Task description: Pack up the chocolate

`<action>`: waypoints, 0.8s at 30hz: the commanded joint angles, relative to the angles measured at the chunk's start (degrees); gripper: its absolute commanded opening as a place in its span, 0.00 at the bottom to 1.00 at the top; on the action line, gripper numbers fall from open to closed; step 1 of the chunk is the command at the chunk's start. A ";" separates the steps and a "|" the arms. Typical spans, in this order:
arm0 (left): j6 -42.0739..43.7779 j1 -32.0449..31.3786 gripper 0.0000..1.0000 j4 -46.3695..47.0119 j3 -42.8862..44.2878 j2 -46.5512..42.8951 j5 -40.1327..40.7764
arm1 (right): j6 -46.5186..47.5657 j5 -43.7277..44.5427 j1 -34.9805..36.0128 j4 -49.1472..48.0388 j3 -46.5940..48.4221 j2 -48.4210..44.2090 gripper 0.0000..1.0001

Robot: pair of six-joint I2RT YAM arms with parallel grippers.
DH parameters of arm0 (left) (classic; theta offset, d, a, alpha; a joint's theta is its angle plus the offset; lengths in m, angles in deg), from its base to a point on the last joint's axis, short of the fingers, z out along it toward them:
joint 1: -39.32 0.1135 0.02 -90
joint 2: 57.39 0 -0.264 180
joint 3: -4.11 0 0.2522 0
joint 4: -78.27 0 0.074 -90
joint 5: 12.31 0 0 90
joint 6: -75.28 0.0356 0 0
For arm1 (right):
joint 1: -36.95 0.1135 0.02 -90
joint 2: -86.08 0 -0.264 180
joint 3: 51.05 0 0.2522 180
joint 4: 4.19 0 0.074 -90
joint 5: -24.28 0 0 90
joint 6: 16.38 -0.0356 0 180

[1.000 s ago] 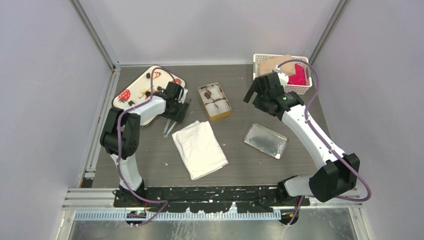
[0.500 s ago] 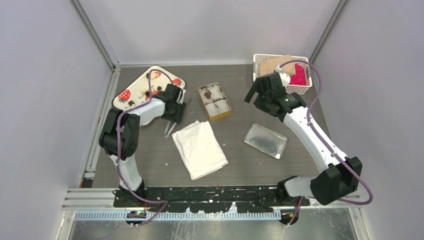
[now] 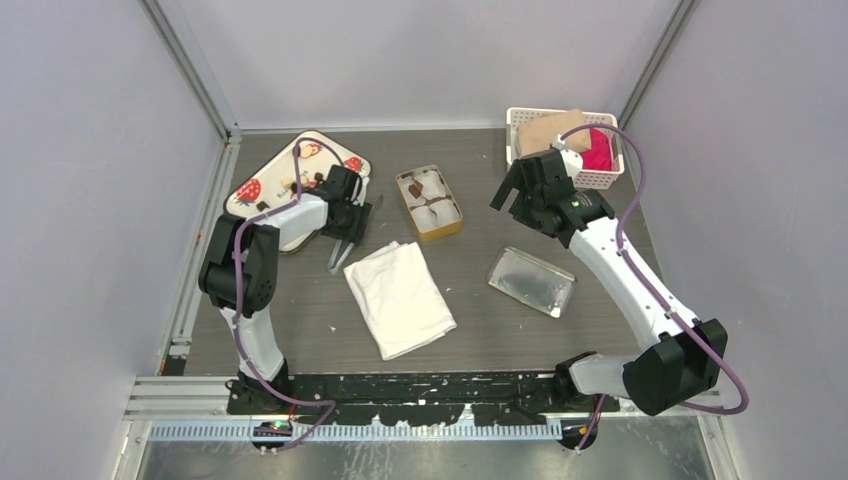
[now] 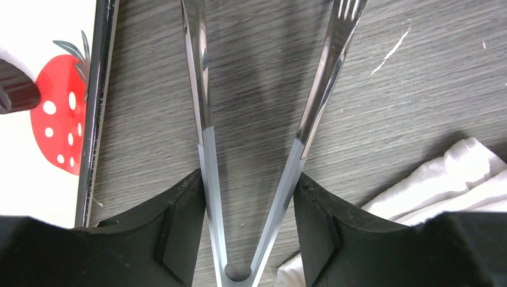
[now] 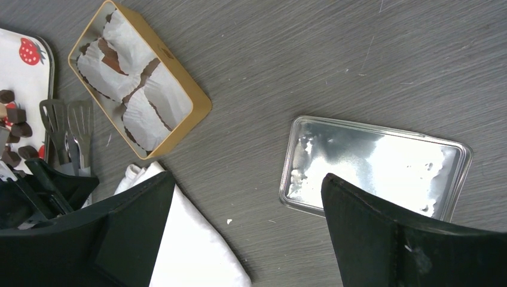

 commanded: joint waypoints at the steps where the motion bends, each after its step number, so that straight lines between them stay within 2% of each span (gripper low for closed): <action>1: 0.93 0.33 0.57 -0.90 2.07 1.81 -2.05 | -1.00 1.00 -0.15 -0.62 0.17 -2.19 0.98; 9: 1.73 0.33 0.59 -1.96 5.06 4.00 -1.98 | -1.11 1.15 -0.16 -0.62 0.51 -1.88 0.98; 15: 1.71 0.33 0.50 -2.57 5.00 4.17 -2.60 | -1.27 1.59 -0.19 -0.44 0.48 -2.12 0.98; 19: 1.44 0.33 0.57 -3.37 4.29 3.72 -2.14 | -1.37 1.79 -0.17 -0.44 0.52 -2.02 0.98; 24: 1.61 0.45 0.58 -4.46 3.66 3.45 -1.67 | -1.55 1.49 -0.14 -0.70 0.52 -1.61 0.98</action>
